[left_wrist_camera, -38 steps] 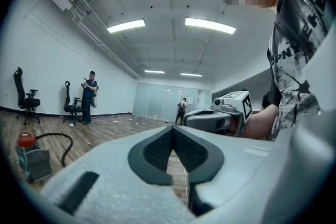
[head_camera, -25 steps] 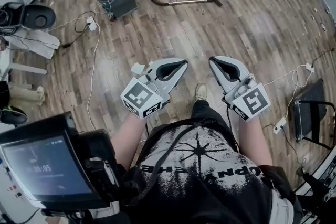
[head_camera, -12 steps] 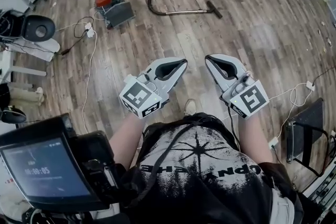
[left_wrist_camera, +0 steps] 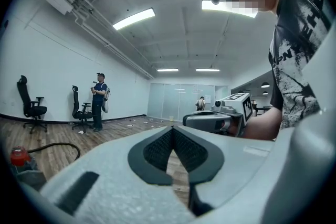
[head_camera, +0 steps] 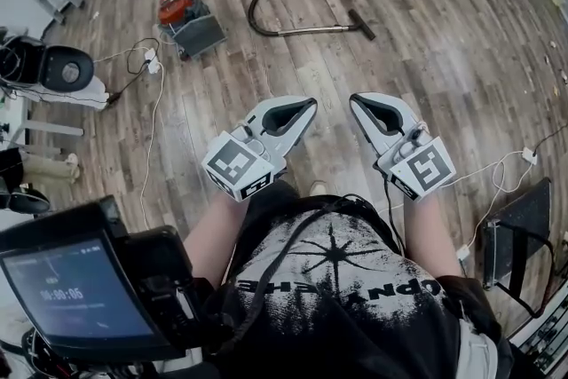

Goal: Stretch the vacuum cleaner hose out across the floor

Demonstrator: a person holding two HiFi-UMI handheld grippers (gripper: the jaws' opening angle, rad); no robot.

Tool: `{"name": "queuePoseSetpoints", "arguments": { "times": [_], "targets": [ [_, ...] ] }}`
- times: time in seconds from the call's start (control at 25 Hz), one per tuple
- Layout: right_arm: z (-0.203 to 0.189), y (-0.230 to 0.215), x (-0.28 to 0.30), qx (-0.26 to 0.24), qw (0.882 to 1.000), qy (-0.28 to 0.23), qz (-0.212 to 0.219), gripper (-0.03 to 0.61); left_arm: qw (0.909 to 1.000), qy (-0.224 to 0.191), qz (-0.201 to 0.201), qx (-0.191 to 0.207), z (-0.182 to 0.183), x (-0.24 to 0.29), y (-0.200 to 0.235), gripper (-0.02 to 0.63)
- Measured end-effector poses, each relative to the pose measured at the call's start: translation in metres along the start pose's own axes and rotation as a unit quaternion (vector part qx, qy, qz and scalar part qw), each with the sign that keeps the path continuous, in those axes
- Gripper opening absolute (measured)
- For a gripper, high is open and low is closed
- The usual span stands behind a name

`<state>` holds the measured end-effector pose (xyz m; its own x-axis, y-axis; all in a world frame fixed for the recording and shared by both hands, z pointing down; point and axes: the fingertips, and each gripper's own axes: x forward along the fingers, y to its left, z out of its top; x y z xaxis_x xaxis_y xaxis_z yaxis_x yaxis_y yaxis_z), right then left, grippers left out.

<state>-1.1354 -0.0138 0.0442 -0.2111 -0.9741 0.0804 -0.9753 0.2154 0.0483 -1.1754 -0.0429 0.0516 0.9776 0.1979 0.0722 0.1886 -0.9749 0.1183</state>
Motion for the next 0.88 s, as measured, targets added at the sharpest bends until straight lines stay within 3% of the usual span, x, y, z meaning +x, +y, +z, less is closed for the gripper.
{"name": "queuePoseSetpoints", "arguments": {
  "times": [0.28, 0.4, 0.52, 0.68, 0.88],
  "targets": [
    [-0.007, -0.025, 0.016, 0.006, 1.000, 0.003, -0.008, 0.006, 0.9999, 0.004, -0.011, -0.002, -0.001, 0.018, 0.025, 0.002],
    [-0.011, -0.046, 0.031, 0.005, 1.000, 0.001, -0.030, 0.006, 0.9998, 0.006, -0.019, 0.000, -0.004, 0.029, 0.046, 0.002],
    [-0.009, -0.079, 0.049, 0.001, 0.998, -0.012, -0.069, 0.006, 0.9997, 0.003, -0.026, -0.004, -0.005, 0.043, 0.077, 0.002],
    [0.000, -0.120, 0.084, -0.005, 0.996, -0.014, -0.090, 0.006, 0.9986, -0.003, -0.052, -0.013, 0.001, 0.063, 0.125, 0.002],
    [0.021, -0.166, 0.147, -0.021, 0.993, -0.016, -0.117, 0.006, 0.9967, -0.004, -0.081, 0.005, 0.023, 0.076, 0.199, 0.002]
  ]
}}
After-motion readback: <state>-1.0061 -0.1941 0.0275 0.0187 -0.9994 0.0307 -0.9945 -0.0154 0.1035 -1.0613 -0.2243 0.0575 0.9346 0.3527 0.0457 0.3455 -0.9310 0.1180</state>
